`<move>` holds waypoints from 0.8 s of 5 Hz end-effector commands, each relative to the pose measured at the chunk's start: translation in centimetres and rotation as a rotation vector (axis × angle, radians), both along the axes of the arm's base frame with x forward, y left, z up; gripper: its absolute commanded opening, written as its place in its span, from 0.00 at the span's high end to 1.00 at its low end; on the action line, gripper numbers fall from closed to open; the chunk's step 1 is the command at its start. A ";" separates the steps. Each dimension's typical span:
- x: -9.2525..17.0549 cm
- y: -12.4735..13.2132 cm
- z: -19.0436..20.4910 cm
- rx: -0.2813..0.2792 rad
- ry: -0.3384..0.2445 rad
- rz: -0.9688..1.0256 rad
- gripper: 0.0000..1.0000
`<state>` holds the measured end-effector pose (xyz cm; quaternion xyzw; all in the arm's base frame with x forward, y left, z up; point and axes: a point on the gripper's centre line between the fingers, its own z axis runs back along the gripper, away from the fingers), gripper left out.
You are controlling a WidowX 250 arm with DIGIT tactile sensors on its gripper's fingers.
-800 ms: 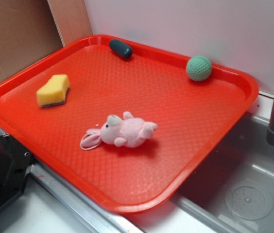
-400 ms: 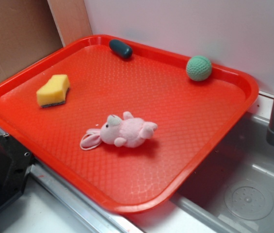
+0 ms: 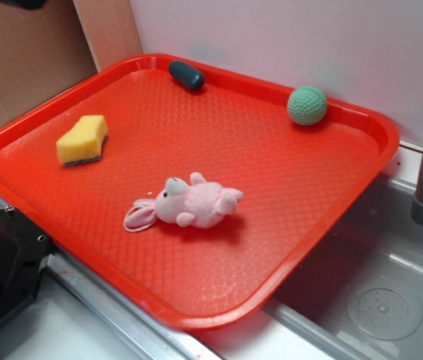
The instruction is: Grab the green ball.
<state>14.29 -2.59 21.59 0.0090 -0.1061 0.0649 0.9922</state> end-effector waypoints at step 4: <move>16.9 -4.9 -10.6 -0.069 -0.156 0.065 0.00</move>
